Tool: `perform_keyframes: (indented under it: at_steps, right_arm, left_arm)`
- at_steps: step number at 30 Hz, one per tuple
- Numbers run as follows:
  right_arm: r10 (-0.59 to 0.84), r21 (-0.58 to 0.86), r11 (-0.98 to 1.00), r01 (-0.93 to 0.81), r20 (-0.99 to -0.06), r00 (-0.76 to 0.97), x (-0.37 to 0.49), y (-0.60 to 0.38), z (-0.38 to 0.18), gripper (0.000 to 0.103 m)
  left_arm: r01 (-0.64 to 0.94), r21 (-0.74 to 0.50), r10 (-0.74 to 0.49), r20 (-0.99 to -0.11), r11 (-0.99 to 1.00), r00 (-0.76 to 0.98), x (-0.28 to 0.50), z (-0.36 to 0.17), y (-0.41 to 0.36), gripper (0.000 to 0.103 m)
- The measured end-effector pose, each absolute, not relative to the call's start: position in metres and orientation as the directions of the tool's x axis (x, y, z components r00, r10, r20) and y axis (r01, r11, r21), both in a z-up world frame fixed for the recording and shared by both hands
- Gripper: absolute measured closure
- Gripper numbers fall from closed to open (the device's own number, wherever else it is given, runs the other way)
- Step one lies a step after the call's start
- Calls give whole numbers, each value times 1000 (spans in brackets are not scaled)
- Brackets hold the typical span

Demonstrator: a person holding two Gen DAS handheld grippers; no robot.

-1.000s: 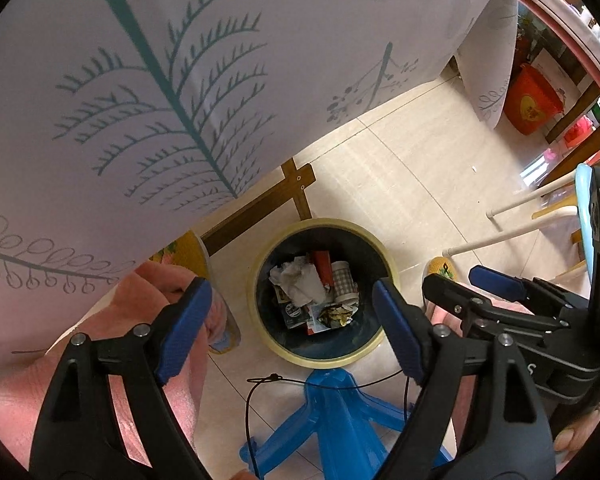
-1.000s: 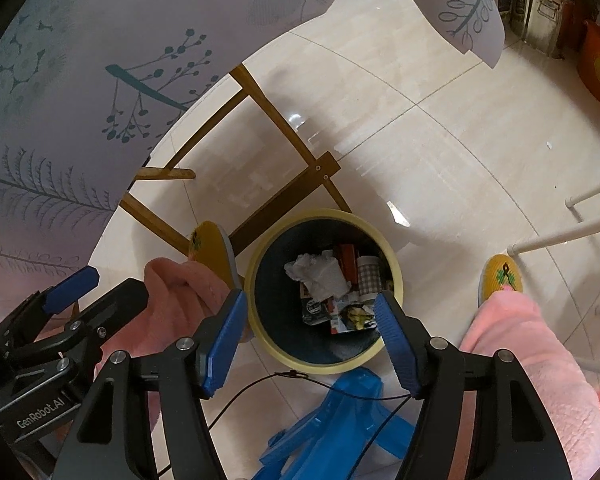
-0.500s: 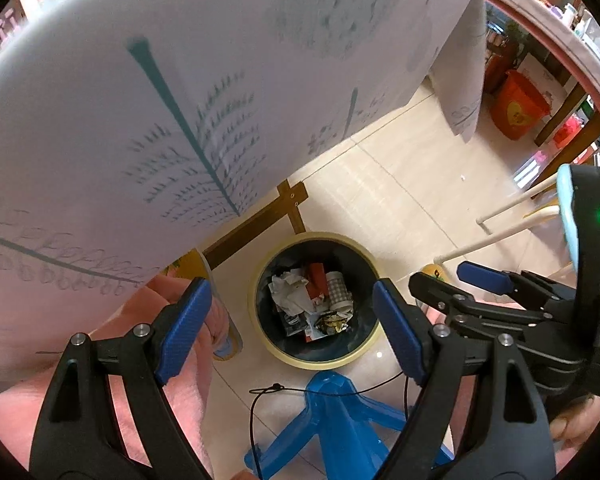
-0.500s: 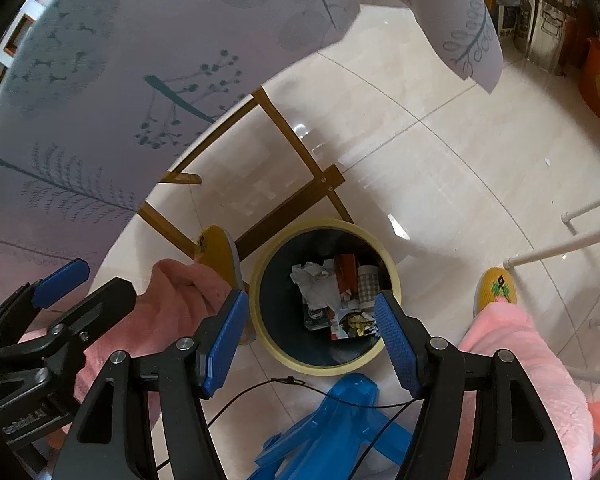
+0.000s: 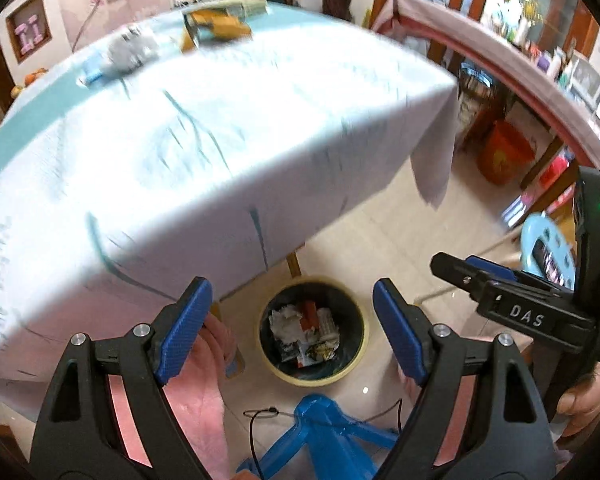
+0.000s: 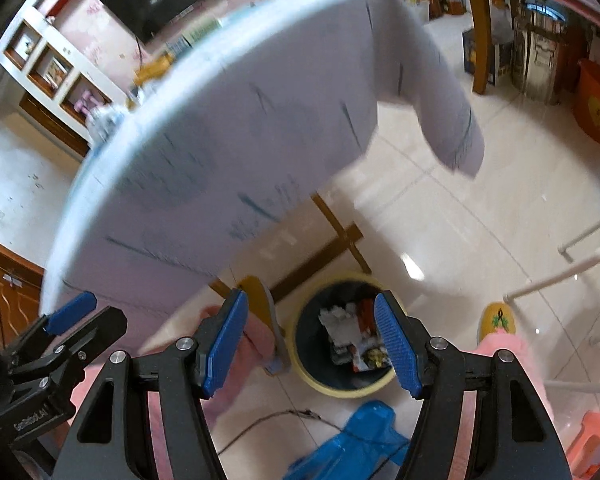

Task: Collect trash
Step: 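Raise both tools back over the table toward the plastic bag and snack packet, then grasp the white plastic bag with the left tool while the right tool grasps the yellow packet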

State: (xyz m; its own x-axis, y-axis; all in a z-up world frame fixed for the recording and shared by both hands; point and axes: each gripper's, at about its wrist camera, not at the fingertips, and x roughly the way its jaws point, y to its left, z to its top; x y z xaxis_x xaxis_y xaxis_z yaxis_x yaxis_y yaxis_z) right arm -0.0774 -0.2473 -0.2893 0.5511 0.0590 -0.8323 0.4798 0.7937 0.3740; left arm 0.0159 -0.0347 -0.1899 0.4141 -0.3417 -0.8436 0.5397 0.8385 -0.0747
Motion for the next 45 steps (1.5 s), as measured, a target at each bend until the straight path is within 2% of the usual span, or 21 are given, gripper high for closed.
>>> perform_keyframes:
  at_steps: [7, 13, 18, 25, 34, 45]
  right_arm:
    - [41, 381, 829, 409, -771, 635, -58, -251, -207, 36]
    - [50, 356, 875, 328, -740, 671, -19, -245, -147, 29]
    - [79, 329, 908, 259, -742, 665, 29, -237, -114, 25]
    - [141, 359, 908, 217, -749, 648, 116, -238, -88, 24]
    - [118, 291, 937, 194, -785, 608, 242, -231, -92, 24]
    - [88, 215, 956, 198, -857, 507, 351, -216, -160, 24]
  left_arm:
    - [519, -56, -337, -819, 853, 465, 41, -128, -17, 22]
    - [471, -57, -319, -805, 880, 500, 80, -88, 3, 22]
    - [449, -69, -321, -794, 891, 516, 122, -59, 14, 22]
    - [383, -57, -282, -777, 922, 563, 193, -32, 25, 22]
    - [307, -76, -230, -833, 949, 503, 292, -70, 19, 22]
    - [260, -78, -185, -891, 962, 415, 362, -136, 4, 22]
